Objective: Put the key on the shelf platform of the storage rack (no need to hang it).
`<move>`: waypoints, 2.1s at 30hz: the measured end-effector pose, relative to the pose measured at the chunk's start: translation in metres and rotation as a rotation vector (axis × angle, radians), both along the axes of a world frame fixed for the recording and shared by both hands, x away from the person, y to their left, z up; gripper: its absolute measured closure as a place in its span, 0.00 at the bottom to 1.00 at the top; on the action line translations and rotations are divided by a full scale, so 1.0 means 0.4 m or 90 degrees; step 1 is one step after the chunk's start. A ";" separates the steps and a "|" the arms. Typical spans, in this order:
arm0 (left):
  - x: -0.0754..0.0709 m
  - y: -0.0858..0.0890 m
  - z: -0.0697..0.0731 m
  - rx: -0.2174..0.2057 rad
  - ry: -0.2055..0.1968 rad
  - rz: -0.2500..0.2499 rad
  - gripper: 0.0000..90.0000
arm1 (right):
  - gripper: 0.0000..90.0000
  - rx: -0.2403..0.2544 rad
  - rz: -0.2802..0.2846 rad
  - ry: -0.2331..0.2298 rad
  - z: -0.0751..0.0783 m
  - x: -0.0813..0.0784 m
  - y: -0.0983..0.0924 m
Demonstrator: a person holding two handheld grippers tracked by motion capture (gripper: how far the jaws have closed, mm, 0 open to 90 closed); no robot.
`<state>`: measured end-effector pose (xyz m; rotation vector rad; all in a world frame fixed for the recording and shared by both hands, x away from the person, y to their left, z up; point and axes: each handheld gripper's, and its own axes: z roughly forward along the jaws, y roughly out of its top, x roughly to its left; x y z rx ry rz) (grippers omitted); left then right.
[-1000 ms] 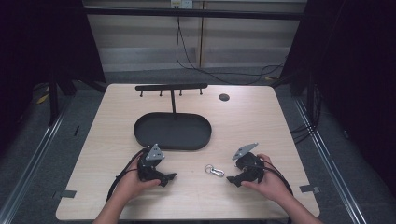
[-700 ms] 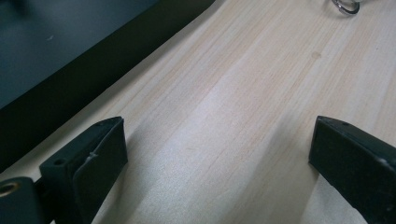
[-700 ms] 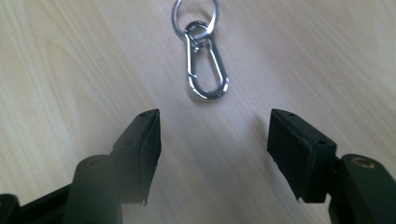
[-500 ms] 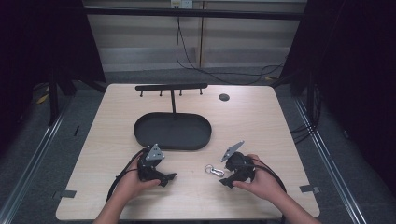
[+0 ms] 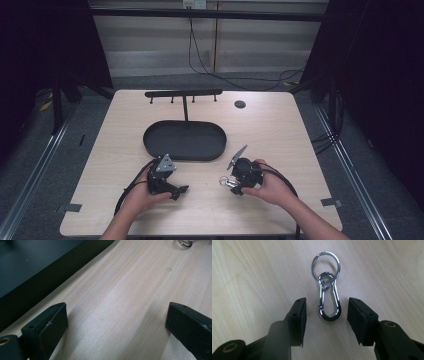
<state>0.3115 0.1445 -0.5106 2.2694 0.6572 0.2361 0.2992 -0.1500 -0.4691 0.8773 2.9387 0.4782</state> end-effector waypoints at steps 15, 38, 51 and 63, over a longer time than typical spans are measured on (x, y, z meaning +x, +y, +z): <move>0.001 0.001 0.001 0.006 -0.001 -0.005 0.04 | 0.63 -0.029 0.028 0.026 0.000 0.033 0.018; 0.001 0.001 0.001 0.006 -0.001 -0.004 0.04 | 0.77 -0.040 0.013 0.047 0.017 0.039 0.012; 0.001 0.001 0.001 0.006 -0.001 -0.004 0.04 | 0.77 -0.040 0.012 0.041 0.070 0.052 0.009; 0.001 0.001 0.001 0.006 0.000 -0.005 0.04 | 0.77 -0.036 0.012 0.035 0.106 0.063 0.024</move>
